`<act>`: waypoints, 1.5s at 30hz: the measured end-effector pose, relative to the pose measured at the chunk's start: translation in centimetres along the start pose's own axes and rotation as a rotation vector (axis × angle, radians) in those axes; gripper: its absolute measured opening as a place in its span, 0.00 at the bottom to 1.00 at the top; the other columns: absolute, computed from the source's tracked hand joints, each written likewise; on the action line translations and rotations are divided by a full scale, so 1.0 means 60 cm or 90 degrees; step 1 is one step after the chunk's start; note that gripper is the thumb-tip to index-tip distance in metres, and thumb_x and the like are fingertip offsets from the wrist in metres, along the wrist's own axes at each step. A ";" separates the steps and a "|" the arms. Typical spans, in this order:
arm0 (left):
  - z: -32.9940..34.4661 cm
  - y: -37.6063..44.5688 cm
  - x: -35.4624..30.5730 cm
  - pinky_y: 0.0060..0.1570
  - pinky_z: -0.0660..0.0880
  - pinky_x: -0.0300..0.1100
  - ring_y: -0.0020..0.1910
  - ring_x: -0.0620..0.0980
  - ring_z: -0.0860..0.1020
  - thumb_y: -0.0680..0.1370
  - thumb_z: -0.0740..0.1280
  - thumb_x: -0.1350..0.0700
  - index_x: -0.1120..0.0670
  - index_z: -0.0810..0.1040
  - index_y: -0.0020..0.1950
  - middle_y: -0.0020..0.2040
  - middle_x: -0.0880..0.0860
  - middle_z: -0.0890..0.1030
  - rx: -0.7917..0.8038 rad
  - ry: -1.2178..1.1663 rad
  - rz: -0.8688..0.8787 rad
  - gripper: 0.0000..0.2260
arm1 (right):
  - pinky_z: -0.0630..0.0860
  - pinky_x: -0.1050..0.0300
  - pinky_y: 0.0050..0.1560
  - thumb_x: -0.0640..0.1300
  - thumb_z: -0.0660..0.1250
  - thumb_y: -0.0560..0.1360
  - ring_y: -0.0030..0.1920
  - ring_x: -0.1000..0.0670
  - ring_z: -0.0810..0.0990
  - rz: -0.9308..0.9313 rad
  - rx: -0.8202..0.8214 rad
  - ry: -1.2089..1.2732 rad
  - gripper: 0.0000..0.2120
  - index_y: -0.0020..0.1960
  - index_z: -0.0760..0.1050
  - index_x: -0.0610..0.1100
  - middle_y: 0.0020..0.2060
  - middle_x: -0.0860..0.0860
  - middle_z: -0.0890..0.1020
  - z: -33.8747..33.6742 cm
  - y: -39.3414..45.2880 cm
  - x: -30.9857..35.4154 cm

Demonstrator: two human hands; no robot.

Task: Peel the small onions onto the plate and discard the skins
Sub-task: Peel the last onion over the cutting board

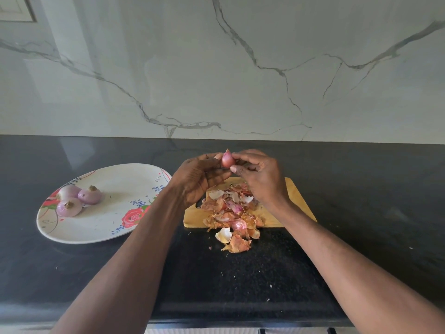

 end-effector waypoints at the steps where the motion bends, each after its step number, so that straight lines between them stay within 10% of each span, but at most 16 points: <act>1: 0.001 -0.001 0.001 0.44 0.84 0.43 0.43 0.56 0.85 0.81 0.65 0.65 0.66 0.78 0.59 0.47 0.63 0.85 0.002 0.012 -0.005 0.09 | 0.81 0.58 0.52 0.35 0.76 0.71 0.50 0.54 0.83 -0.014 -0.009 -0.010 0.14 0.56 0.84 0.42 0.49 0.55 0.84 -0.001 -0.001 0.000; 7: 0.004 -0.003 0.006 0.44 0.84 0.45 0.44 0.57 0.85 0.81 0.65 0.62 0.66 0.78 0.58 0.47 0.64 0.85 0.014 0.036 -0.019 0.09 | 0.77 0.68 0.48 0.32 0.75 0.71 0.46 0.56 0.81 -0.081 -0.050 -0.058 0.05 0.47 0.85 0.37 0.43 0.51 0.82 -0.006 -0.003 0.005; 30: 0.003 -0.004 0.000 0.48 0.84 0.46 0.45 0.56 0.85 0.77 0.68 0.66 0.63 0.82 0.53 0.50 0.61 0.85 0.005 -0.015 0.018 0.07 | 0.82 0.48 0.50 0.38 0.74 0.75 0.51 0.51 0.82 -0.085 0.034 -0.088 0.10 0.54 0.80 0.47 0.51 0.52 0.81 0.004 -0.002 0.002; 45: 0.004 -0.007 -0.002 0.42 0.84 0.43 0.42 0.55 0.85 0.77 0.68 0.66 0.63 0.83 0.51 0.48 0.61 0.86 -0.014 0.008 0.031 0.05 | 0.80 0.62 0.49 0.36 0.73 0.75 0.49 0.55 0.81 -0.131 0.011 -0.109 0.07 0.49 0.81 0.46 0.48 0.51 0.81 0.005 -0.011 0.014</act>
Point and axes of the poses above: each hand's wrist, its own y-axis towards the middle knuckle, its own z-axis out of the palm, x = y × z, the point moved 5 cm from there along y, towards the middle knuckle
